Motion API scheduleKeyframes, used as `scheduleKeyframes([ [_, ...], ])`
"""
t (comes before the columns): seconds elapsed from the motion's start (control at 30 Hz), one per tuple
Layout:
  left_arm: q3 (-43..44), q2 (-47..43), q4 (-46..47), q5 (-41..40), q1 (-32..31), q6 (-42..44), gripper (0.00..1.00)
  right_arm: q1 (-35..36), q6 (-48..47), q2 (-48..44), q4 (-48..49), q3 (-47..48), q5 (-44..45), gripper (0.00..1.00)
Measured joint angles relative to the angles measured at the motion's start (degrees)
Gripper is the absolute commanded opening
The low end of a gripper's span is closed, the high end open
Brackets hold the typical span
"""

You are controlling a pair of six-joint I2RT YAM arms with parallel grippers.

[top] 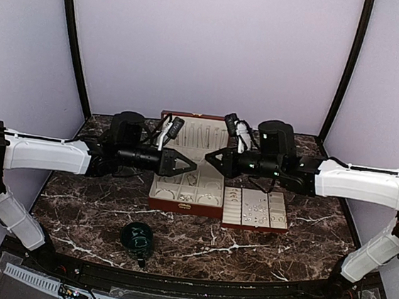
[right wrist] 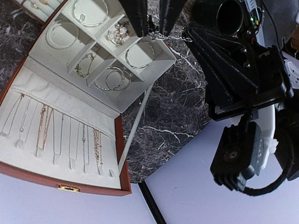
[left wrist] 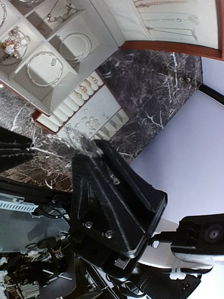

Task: Organize the mixed jewelry
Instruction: Pass from the right arm to the left

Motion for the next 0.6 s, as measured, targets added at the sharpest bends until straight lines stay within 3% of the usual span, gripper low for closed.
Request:
scheduleKeyframes([
  [0.1,0.72,0.0,-2.91,1.88,-0.07,-0.92,0.0,-0.09,-0.63,-0.09,-0.02,-1.4,-0.63,0.32],
  [0.23,0.92,0.0,-5.14,4.52,-0.09,-3.48,0.0,-0.17,-0.37,-1.22,0.66,-5.9,-2.12,0.36],
  [0.6,0.22,-0.87,-7.32,5.9,-0.11,-14.21,0.0,0.44,3.74,-2.99,11.54,-14.14,-9.68,0.23],
])
